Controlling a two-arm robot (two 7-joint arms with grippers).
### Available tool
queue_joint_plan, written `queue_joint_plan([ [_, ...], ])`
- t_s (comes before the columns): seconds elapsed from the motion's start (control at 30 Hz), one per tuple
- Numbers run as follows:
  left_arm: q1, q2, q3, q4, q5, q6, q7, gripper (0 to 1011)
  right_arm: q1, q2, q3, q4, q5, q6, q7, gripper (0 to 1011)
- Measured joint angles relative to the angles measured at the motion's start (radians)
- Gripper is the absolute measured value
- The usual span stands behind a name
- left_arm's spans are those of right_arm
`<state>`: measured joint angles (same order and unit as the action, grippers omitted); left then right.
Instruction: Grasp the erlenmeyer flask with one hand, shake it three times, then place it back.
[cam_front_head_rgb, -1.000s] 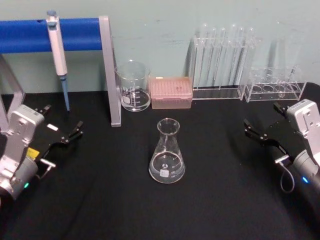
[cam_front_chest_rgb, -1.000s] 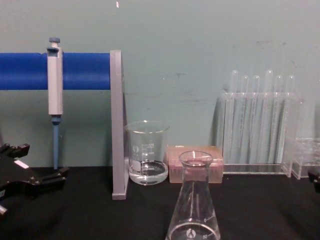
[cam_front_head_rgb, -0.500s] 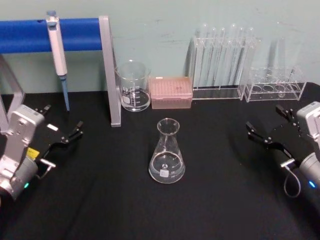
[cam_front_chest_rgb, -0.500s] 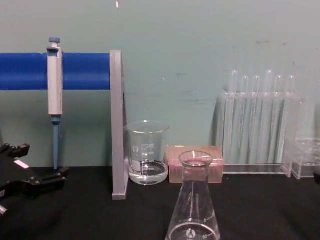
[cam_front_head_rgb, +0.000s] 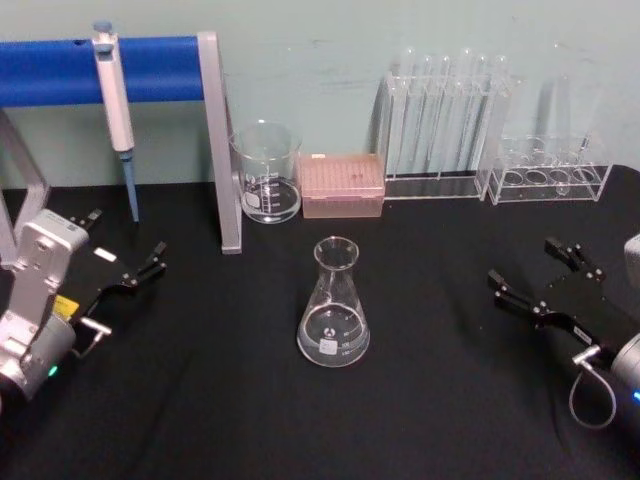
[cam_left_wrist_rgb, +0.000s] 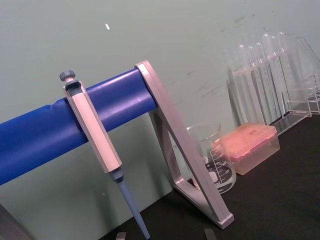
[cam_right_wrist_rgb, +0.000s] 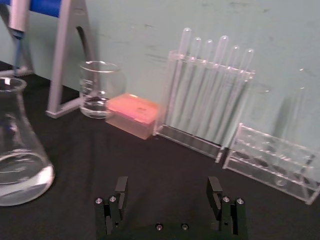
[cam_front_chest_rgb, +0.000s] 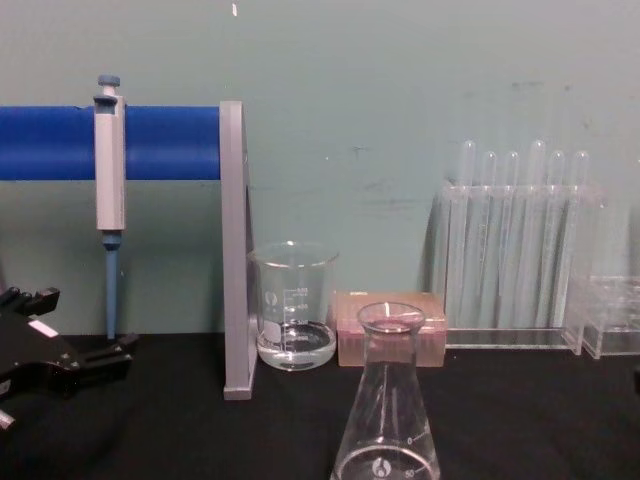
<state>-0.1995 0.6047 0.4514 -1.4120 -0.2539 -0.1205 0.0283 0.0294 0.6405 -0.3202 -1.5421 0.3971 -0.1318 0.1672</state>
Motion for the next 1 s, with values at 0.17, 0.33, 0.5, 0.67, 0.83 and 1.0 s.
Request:
queue_joint_plan([
  [0.17, 0.0, 0.0, 0.0, 0.0, 0.0, 0.0, 0.0, 1001, -0.017, -0.004, 0.009, -0.009, 0.05, -0.009, 0.084, 1000],
  [0.33, 0.0, 0.0, 0.0, 0.0, 0.0, 0.0, 0.0, 1001, -0.011, -0.016, 0.001, -0.004, 0.068, -0.017, 0.144, 1000],
  [0.5, 0.0, 0.0, 0.0, 0.0, 0.0, 0.0, 0.0, 1001, 0.015, -0.04, -0.018, 0.017, 0.078, -0.025, 0.218, 1000],
  [0.67, 0.0, 0.0, 0.0, 0.0, 0.0, 0.0, 0.0, 1001, 0.049, -0.067, -0.043, 0.043, 0.078, -0.031, 0.285, 1000],
  [0.83, 0.0, 0.0, 0.0, 0.0, 0.0, 0.0, 0.0, 1001, 0.076, -0.09, -0.061, 0.066, 0.076, -0.033, 0.337, 1000],
  [1.0, 0.0, 0.0, 0.0, 0.0, 0.0, 0.0, 0.0, 1001, 0.106, -0.113, -0.079, 0.09, 0.074, -0.033, 0.397, 1000],
])
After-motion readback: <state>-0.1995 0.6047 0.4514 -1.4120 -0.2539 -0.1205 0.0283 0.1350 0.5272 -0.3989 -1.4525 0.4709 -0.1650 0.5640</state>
